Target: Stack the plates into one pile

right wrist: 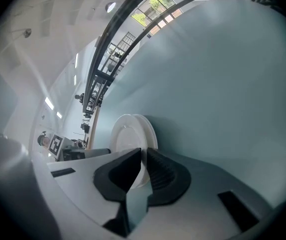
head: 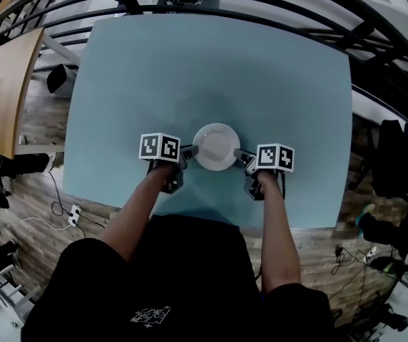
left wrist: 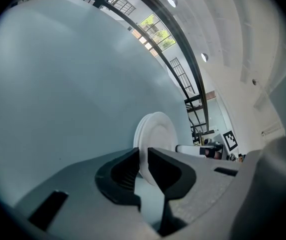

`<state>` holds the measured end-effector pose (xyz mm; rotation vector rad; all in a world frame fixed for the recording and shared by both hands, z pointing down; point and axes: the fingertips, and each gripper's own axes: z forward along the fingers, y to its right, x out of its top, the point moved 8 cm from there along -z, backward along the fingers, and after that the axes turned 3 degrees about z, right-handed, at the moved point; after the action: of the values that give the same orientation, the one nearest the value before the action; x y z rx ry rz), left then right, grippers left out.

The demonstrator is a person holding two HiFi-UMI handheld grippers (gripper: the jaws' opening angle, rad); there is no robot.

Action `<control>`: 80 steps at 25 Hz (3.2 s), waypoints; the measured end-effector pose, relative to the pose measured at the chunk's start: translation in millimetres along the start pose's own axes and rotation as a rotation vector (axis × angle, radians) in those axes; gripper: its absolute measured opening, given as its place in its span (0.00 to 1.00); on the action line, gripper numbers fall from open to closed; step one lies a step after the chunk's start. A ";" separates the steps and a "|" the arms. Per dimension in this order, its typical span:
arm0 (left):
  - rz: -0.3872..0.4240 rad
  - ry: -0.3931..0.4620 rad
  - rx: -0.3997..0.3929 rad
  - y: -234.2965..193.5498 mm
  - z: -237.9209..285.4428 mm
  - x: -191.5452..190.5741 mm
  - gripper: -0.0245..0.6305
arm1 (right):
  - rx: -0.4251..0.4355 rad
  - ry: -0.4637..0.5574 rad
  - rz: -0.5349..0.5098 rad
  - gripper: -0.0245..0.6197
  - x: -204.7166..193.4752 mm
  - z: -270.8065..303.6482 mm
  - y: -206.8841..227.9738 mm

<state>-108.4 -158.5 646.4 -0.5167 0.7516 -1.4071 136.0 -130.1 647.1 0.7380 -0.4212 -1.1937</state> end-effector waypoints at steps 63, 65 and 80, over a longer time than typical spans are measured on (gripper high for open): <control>0.386 0.515 0.236 125.6 -116.5 -8.7 0.06 | -0.013 0.407 -0.635 0.05 -11.2 -120.0 -103.7; 0.428 0.581 0.250 141.1 -129.6 -3.6 0.05 | 0.012 0.505 -0.666 0.05 -7.5 -139.1 -118.4; 0.777 0.872 0.197 232.4 -231.8 30.3 0.05 | 0.070 0.937 -0.769 0.05 -1.0 -241.6 -226.3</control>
<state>-119.6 -135.9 317.7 0.5648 1.3026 -0.8974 139.5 -99.4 317.5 1.4847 0.6641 -1.3661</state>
